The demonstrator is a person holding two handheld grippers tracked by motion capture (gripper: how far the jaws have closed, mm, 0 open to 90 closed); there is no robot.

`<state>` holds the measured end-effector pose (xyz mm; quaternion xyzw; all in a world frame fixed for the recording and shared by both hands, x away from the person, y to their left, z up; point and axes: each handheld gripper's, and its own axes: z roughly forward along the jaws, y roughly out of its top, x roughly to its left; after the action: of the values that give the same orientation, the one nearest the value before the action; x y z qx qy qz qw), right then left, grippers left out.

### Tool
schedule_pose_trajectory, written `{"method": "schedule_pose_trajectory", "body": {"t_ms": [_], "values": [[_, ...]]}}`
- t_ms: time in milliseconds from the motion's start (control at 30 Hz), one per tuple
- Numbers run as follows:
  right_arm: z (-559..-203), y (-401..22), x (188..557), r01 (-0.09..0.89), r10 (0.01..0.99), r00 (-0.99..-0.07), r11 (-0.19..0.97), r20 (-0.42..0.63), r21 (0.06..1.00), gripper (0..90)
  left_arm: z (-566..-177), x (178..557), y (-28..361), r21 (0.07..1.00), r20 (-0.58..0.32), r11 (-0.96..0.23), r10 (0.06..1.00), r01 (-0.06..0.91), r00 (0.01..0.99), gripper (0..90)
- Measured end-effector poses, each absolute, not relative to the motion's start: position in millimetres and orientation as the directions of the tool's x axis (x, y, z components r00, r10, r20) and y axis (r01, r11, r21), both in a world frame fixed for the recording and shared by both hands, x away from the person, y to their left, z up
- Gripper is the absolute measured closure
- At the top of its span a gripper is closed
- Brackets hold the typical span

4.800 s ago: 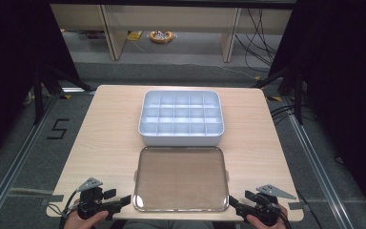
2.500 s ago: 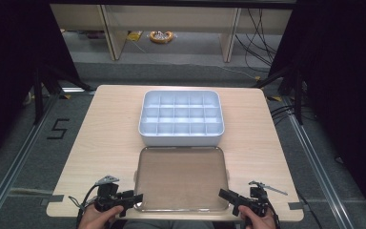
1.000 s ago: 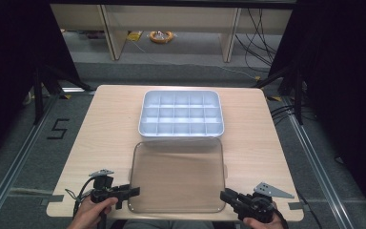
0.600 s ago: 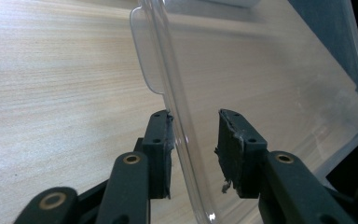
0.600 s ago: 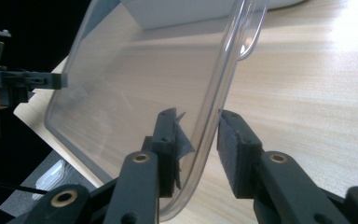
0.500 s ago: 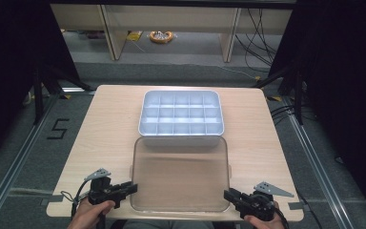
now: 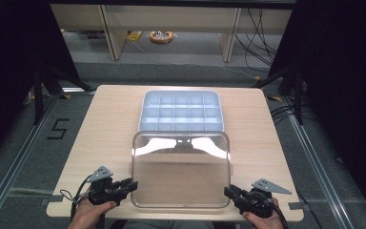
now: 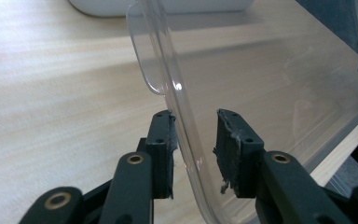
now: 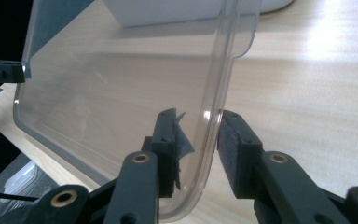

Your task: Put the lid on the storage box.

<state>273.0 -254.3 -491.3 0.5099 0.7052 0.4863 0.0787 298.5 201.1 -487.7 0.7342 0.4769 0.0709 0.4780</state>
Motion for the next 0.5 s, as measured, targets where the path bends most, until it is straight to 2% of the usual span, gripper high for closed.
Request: {"method": "schedule_pose_trajectory", "body": {"t_ms": [33,100,133,200,500], "values": [[-488.7,-252.3,272.4,0.665,0.798,-0.444,-0.01,0.406,0.747,69.6,-487.7,298.5,201.1,0.77,-0.352,-0.088,0.768,0.632,0.535,66.8],[-488.6,-254.2,278.0,0.636,0.798,-0.469,0.008,0.379,0.772,69.5,-483.4,301.5,199.2,0.785,-0.348,-0.07,0.772,0.615,0.532,66.8],[-484.8,-251.7,276.2,0.675,0.811,-0.418,-0.024,0.41,0.737,69.4,-481.1,303.2,199.3,0.785,-0.351,-0.071,0.767,0.615,0.537,66.7],[-483.5,-253.8,282.5,0.631,0.802,-0.461,-0.005,0.38,0.776,69.3,-477.1,306.9,198.5,0.795,-0.343,-0.067,0.77,0.603,0.537,66.6],[-472.7,-254.4,300.5,0.61,0.814,-0.455,-0.008,0.36,0.792,68.5,-457.3,323.4,194.5,0.827,-0.303,-0.064,0.785,0.558,0.54,66.7]]}}
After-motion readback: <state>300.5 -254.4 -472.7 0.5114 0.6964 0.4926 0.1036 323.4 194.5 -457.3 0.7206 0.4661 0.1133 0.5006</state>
